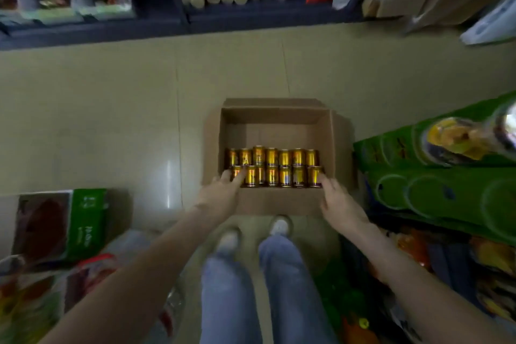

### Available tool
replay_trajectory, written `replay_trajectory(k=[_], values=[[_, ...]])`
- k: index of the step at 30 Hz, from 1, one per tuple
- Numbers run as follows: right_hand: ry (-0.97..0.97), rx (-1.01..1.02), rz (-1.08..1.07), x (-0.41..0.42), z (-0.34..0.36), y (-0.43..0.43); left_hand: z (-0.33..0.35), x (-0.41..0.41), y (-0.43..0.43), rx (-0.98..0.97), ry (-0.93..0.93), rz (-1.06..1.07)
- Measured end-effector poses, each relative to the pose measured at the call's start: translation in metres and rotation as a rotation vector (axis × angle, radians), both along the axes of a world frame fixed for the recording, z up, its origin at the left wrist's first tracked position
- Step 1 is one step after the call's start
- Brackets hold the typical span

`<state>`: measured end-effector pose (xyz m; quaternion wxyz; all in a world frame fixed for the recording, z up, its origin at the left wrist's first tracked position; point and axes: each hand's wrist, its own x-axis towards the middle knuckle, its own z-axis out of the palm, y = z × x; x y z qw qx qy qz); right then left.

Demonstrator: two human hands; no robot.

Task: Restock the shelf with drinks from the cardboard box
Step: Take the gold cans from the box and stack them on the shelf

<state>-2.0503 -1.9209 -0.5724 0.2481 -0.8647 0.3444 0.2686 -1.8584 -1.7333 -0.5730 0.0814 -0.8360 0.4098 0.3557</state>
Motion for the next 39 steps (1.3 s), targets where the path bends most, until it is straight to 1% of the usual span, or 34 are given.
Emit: replay_trajectory(k=[5,7,8,9,13,17,20,24,27,29,31,32,34,36,37,39], values=[[0.095,0.064,-0.092,0.013,-0.129,-0.036,-0.132,0.003,-0.038,0.090,0.063,0.030],[0.149,0.080,-0.116,0.015,-0.188,-0.050,-0.202,0.003,-0.048,0.081,0.082,0.071],[0.159,0.085,-0.145,0.013,-0.224,-0.055,-0.244,-0.001,-0.053,0.080,0.105,0.097],[0.138,0.092,-0.187,0.015,-0.247,-0.058,-0.269,0.001,-0.057,0.071,0.118,0.116],[0.089,0.089,-0.275,0.021,-0.345,-0.072,-0.366,0.005,-0.086,0.087,0.144,0.098],[0.125,0.040,-0.423,0.021,-0.420,-0.093,-0.432,-0.001,-0.101,0.224,0.109,0.001],[0.185,0.078,-0.532,0.018,-0.448,-0.098,-0.464,-0.005,-0.099,0.253,0.009,-0.071],[0.258,0.035,-0.449,0.023,-0.460,-0.104,-0.487,0.003,-0.093,0.159,-0.055,-0.145],[0.272,0.078,-0.424,0.025,-0.469,-0.115,-0.486,0.012,-0.090,0.129,-0.005,-0.153],[0.268,0.117,-0.428,0.024,-0.476,-0.115,-0.483,0.015,-0.094,0.062,0.047,-0.051],[0.264,0.121,-0.439,0.024,-0.481,-0.112,-0.479,0.013,-0.099,-0.037,0.030,0.059],[0.266,0.109,-0.444,0.024,-0.483,-0.111,-0.479,0.011,-0.102,-0.053,0.010,0.111],[0.267,0.092,-0.458,0.024,-0.482,-0.111,-0.482,0.009,-0.106,-0.004,0.008,0.270],[0.215,0.110,-0.491,0.022,-0.478,-0.111,-0.483,0.012,-0.114,0.076,0.043,0.412],[0.169,0.122,-0.514,0.022,-0.473,-0.110,-0.482,0.014,-0.119,0.111,0.060,0.436],[0.050,0.125,-0.552,0.027,-0.455,-0.106,-0.475,0.016,-0.129,0.170,0.082,0.402]])
